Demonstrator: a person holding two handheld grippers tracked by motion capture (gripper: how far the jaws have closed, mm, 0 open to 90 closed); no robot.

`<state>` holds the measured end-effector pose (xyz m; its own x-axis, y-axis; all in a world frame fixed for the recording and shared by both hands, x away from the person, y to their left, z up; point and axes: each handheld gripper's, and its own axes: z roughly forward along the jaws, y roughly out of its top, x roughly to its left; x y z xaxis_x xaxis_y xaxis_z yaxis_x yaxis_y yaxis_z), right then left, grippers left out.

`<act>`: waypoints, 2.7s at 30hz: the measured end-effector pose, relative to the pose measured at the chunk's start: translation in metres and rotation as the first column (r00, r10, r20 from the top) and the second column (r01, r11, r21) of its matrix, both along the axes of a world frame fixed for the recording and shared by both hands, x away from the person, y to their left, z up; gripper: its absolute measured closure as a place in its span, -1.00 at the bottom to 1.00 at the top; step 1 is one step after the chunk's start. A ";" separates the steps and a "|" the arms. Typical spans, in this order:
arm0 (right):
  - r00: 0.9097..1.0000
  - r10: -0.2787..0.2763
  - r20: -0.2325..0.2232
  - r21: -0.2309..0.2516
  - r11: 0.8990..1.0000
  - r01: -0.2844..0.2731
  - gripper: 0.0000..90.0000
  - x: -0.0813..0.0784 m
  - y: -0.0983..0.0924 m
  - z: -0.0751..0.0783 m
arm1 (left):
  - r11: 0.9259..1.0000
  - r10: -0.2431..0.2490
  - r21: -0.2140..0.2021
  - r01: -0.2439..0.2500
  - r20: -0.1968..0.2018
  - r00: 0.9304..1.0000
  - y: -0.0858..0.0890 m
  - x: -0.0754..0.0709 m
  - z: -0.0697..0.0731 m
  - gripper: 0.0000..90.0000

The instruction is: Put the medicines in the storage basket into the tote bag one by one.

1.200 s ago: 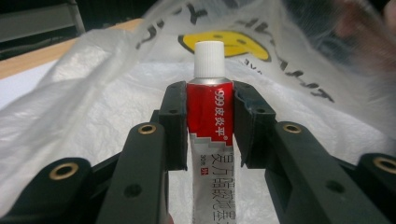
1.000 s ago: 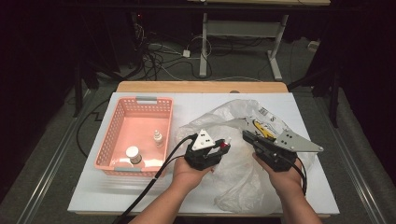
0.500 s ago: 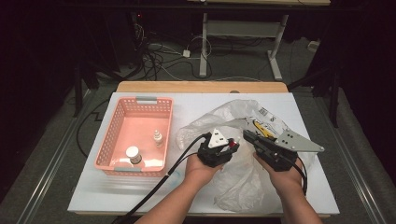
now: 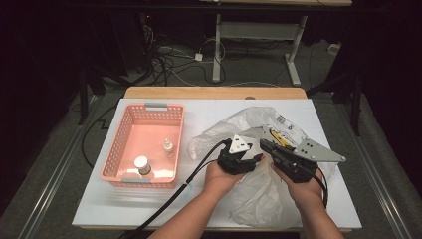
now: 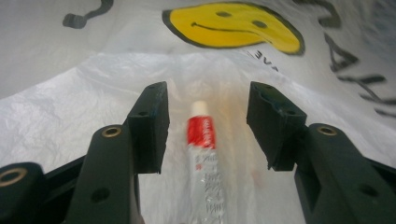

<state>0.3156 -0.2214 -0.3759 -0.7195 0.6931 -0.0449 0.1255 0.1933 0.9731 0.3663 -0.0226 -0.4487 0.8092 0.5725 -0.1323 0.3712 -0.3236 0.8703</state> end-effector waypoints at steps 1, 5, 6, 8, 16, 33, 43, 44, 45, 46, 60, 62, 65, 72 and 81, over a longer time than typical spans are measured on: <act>1.000 0.001 0.000 0.000 1.000 -0.001 1.00 0.000 0.000 0.000 | 1.000 -0.007 0.000 0.007 -0.010 1.000 0.004 -0.002 0.000 -0.02; 1.000 -0.001 -0.007 0.002 1.000 0.001 1.00 0.000 -0.001 -0.001 | 0.999 -0.030 0.010 0.031 -0.039 0.999 0.019 -0.011 -0.001 -0.07; 1.000 0.000 -0.008 0.002 1.000 0.000 1.00 0.000 -0.002 -0.001 | 0.999 -0.036 0.013 0.037 -0.046 0.998 0.022 -0.014 -0.001 -0.12; 1.000 -0.001 -0.011 0.006 1.000 0.001 1.00 0.001 -0.002 -0.001 | 0.999 -0.042 0.005 0.043 -0.059 0.997 0.029 -0.020 -0.001 -0.24; 1.000 -0.008 -0.011 0.001 1.000 0.008 1.00 0.000 -0.003 -0.001 | 0.998 -0.057 0.003 0.057 -0.069 0.996 0.055 -0.046 0.011 -0.68; 1.000 -0.014 -0.007 0.000 1.000 0.014 1.00 -0.001 -0.004 -0.001 | 0.999 0.021 0.025 -0.019 -0.064 0.998 0.117 -0.080 0.024 -1.00; 1.000 -0.017 -0.005 -0.007 1.000 0.017 1.00 -0.001 -0.004 -0.001 | 0.998 0.064 0.028 -0.062 -0.063 0.996 0.144 -0.088 0.026 -1.00; 1.000 -0.016 -0.005 -0.007 1.000 0.016 1.00 -0.001 -0.004 -0.001 | 0.997 0.073 0.027 -0.072 -0.065 0.995 0.146 -0.087 0.026 -1.00; 1.000 -0.017 -0.006 -0.007 1.000 0.017 1.00 -0.001 -0.004 -0.001 | 0.997 0.079 0.029 -0.077 -0.064 0.995 0.148 -0.087 0.026 -1.00; 1.000 -0.016 -0.007 -0.007 1.000 0.016 1.00 -0.001 -0.004 -0.001 | 0.996 0.088 0.034 -0.086 -0.057 0.994 0.149 -0.087 0.026 -1.00; 1.000 -0.009 -0.003 -0.005 1.000 0.009 1.00 -0.001 -0.004 -0.001 | 0.981 0.194 0.041 -0.192 -0.043 0.980 0.183 -0.078 0.029 -1.00; 1.000 -0.011 -0.005 -0.003 1.000 0.011 1.00 -0.001 -0.004 -0.001 | 0.977 0.210 0.034 -0.208 -0.046 0.977 0.189 -0.077 0.029 -1.00; 1.000 -0.011 -0.004 -0.003 1.000 0.011 1.00 -0.001 -0.004 -0.001 | 0.972 0.233 0.034 -0.231 -0.051 0.971 0.197 -0.075 0.030 -1.00; 1.000 -0.012 -0.007 -0.002 1.000 0.012 1.00 -0.002 -0.004 -0.001 | 0.958 0.285 0.047 -0.282 -0.049 0.957 0.213 -0.071 0.030 -1.00; 1.000 -0.012 -0.002 -0.003 1.000 0.012 1.00 -0.002 -0.004 0.000 | 0.943 0.330 0.056 -0.327 -0.064 0.942 0.230 -0.066 0.029 -1.00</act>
<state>0.3141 -0.2254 -0.3763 -0.7115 0.7012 -0.0452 0.1300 0.1946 0.9722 0.3004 0.2072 -0.4201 0.5644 0.8114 -0.1515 0.5242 -0.2105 0.8252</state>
